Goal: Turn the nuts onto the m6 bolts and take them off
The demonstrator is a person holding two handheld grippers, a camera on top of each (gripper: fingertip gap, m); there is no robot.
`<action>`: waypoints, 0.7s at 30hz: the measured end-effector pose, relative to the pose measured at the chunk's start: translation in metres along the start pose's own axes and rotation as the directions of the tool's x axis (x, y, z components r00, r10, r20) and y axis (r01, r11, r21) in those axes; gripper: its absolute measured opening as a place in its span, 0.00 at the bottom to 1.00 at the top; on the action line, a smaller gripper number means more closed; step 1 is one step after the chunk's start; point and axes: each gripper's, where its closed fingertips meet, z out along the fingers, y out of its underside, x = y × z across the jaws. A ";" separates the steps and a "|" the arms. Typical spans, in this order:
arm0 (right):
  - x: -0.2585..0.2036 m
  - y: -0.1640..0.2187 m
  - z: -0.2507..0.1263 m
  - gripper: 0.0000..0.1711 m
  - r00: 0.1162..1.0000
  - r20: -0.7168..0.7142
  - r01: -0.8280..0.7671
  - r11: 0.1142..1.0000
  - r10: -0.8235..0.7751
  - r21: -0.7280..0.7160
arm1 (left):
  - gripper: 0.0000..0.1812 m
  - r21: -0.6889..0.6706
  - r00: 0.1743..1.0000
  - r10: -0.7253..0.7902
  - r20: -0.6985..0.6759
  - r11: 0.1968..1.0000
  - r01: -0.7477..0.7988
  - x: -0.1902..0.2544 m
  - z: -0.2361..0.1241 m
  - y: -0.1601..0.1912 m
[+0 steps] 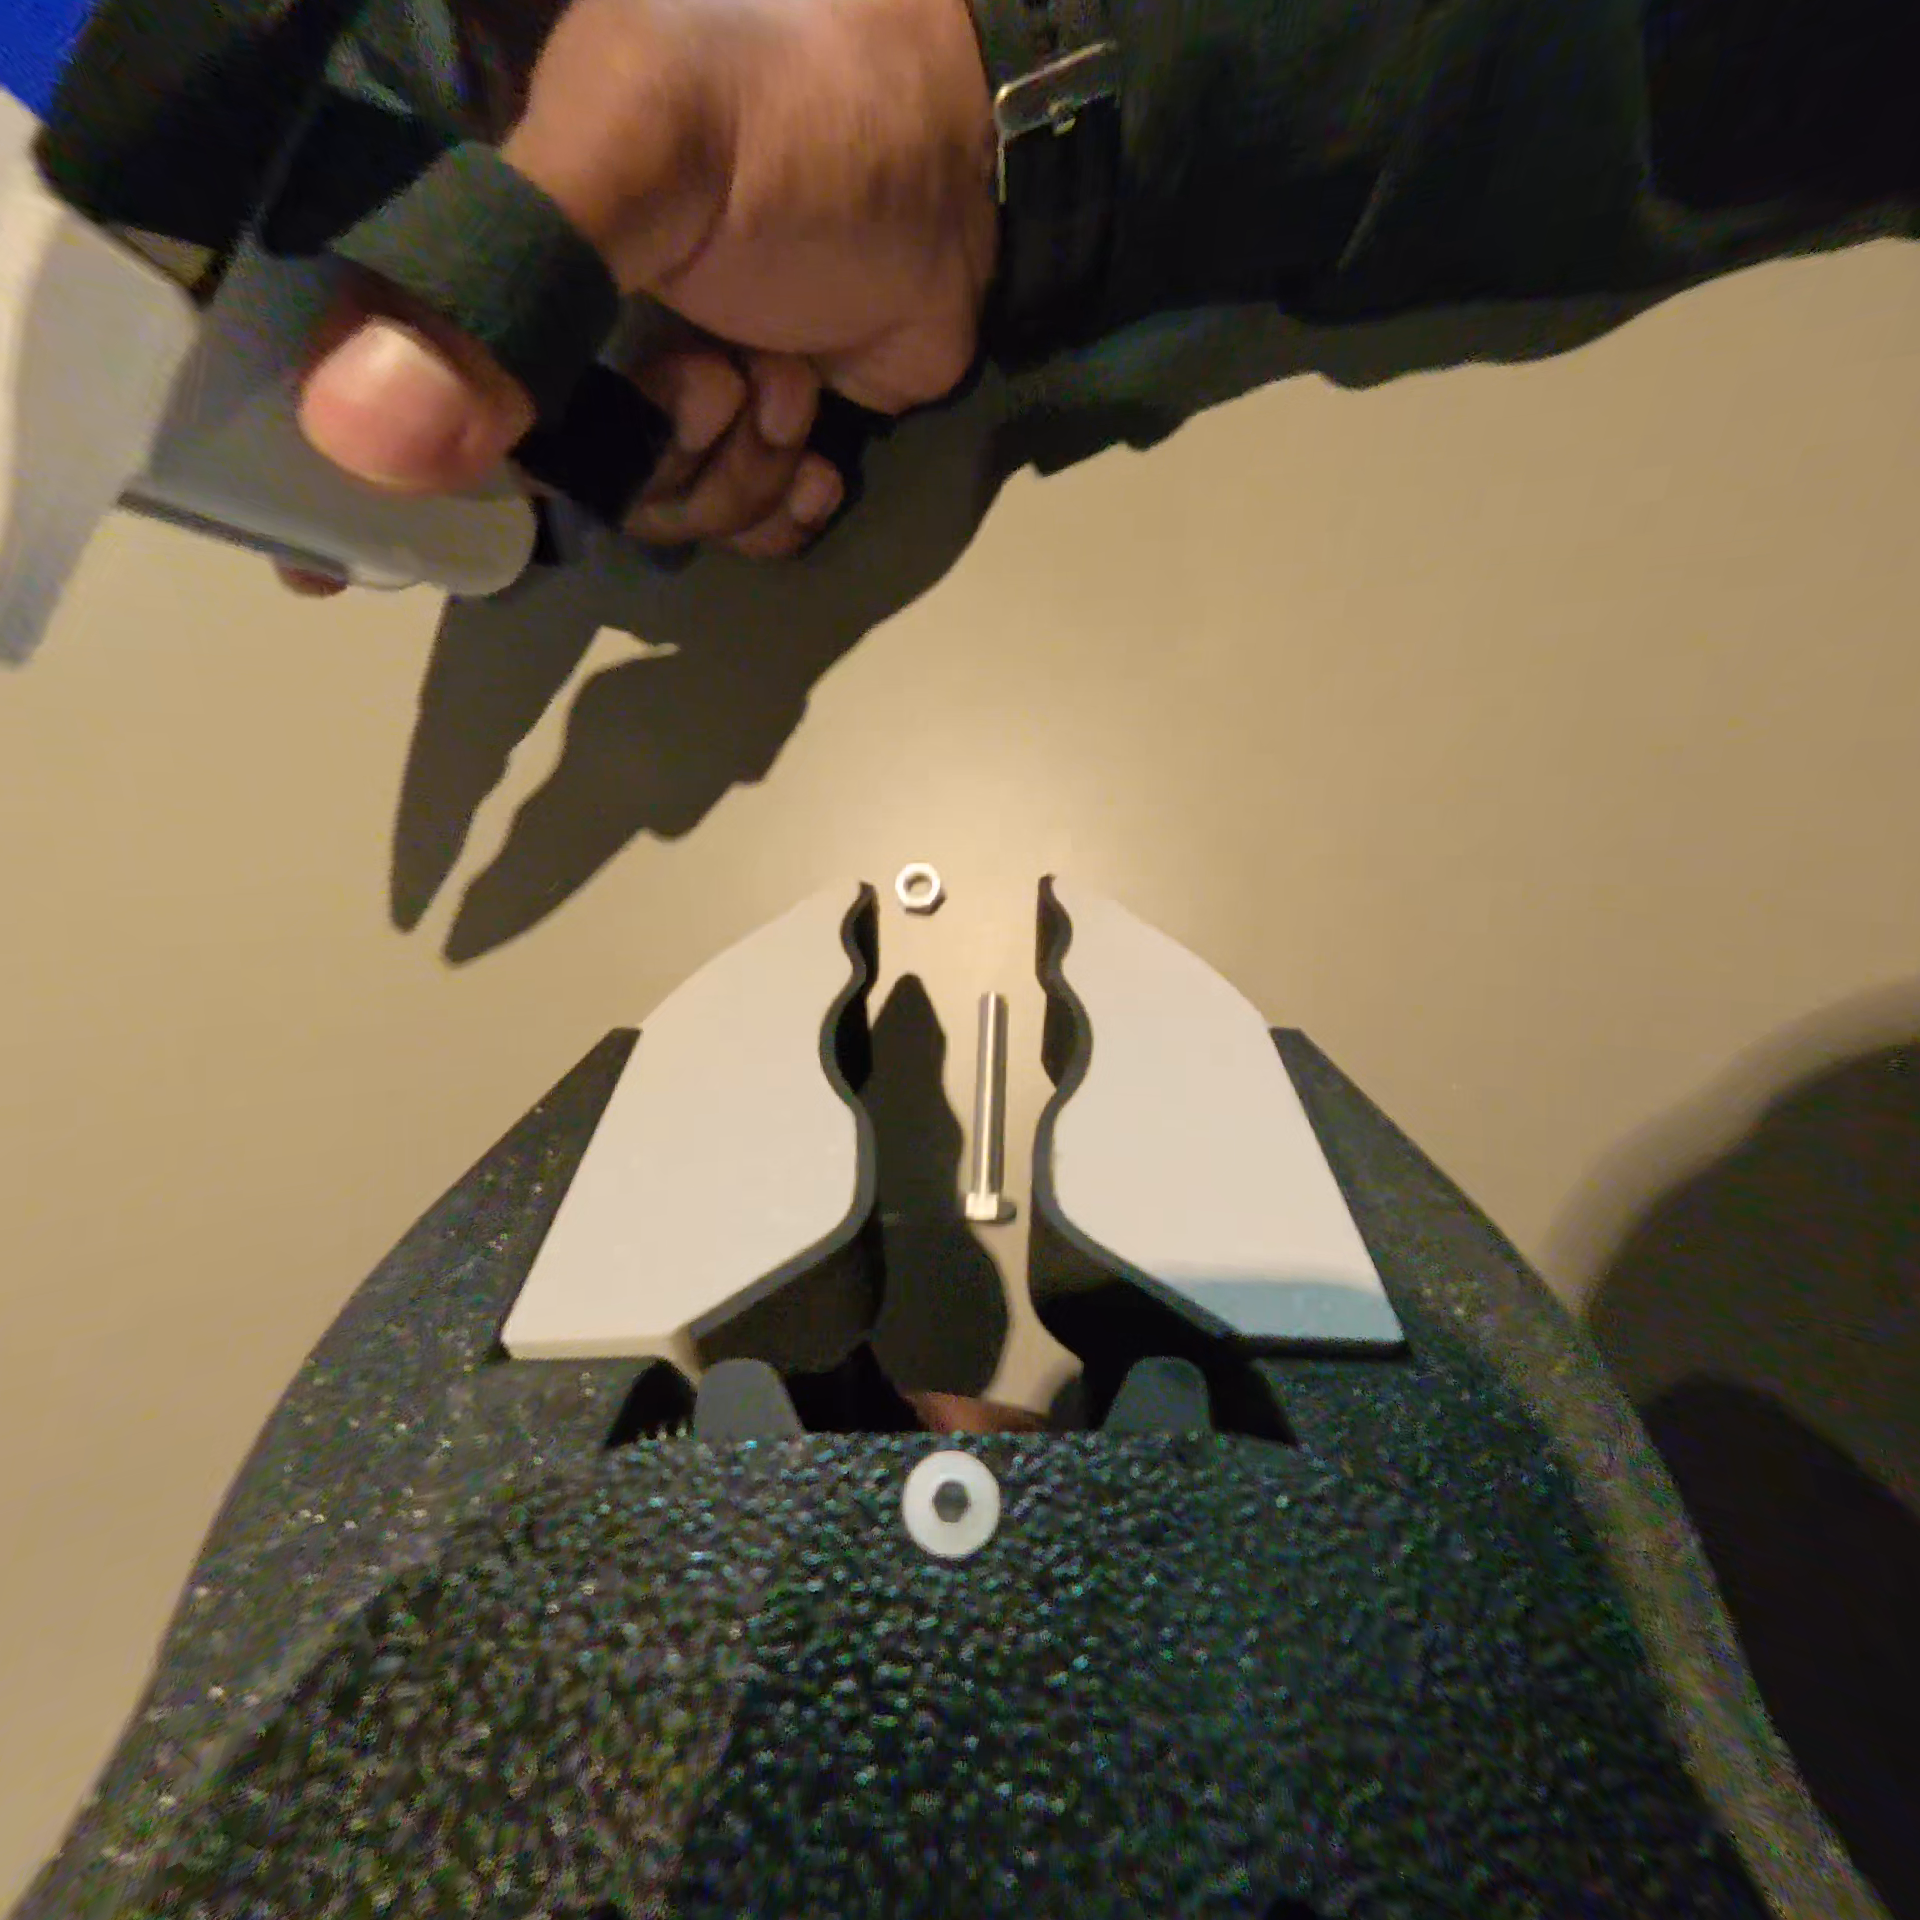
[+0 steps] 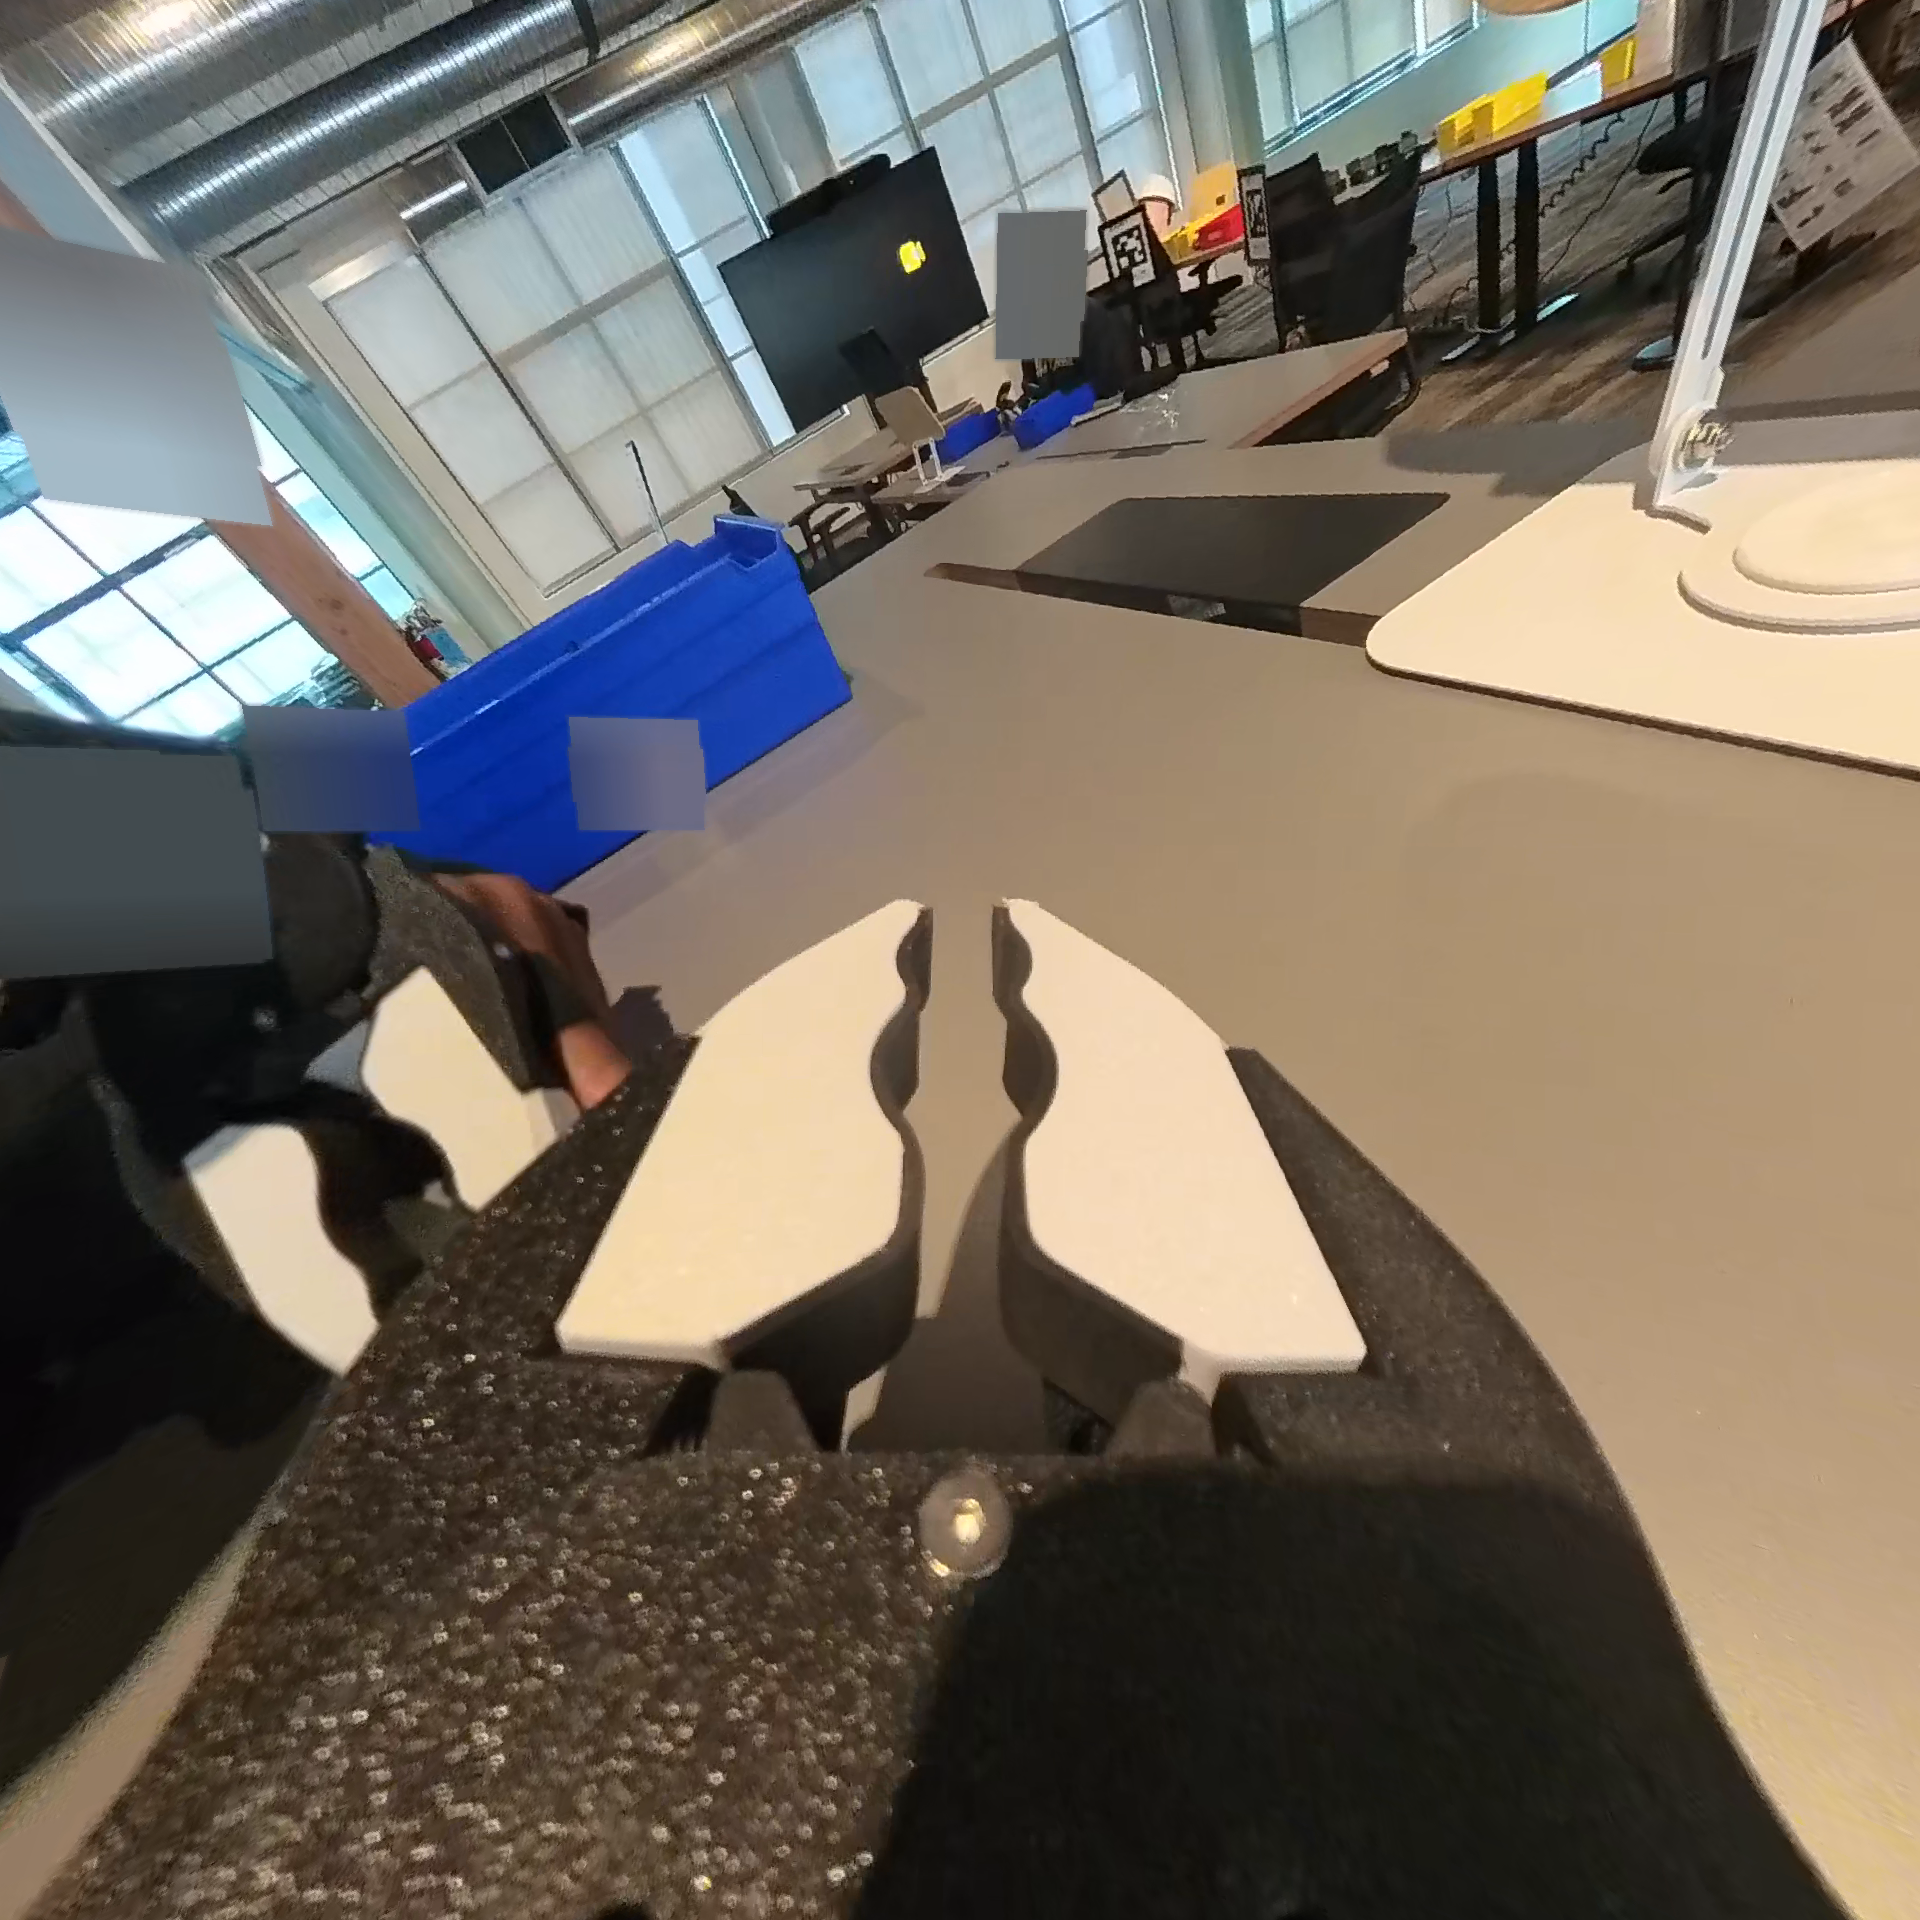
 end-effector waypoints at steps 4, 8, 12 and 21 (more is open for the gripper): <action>0.000 0.000 0.000 0.06 1.000 -0.001 0.002 1.000 -0.002 -0.001 | 0.14 -0.083 1.000 -0.010 0.012 0.997 0.011 -0.003 -0.018 0.023; -0.001 0.001 0.000 0.06 1.000 -0.002 0.005 1.000 -0.005 -0.001 | 0.11 -0.186 1.000 0.005 -0.008 0.983 -0.006 0.003 -0.015 0.045; -0.001 0.001 0.000 0.06 1.000 -0.001 0.007 1.000 -0.007 -0.002 | 0.03 -0.185 1.000 0.002 -0.020 0.983 -0.006 0.005 -0.007 0.045; -0.016 -0.007 -0.008 0.09 0.993 0.104 0.040 0.997 -0.046 0.059 | 0.03 0.248 0.968 -0.183 0.171 0.959 0.138 -0.048 -0.027 0.006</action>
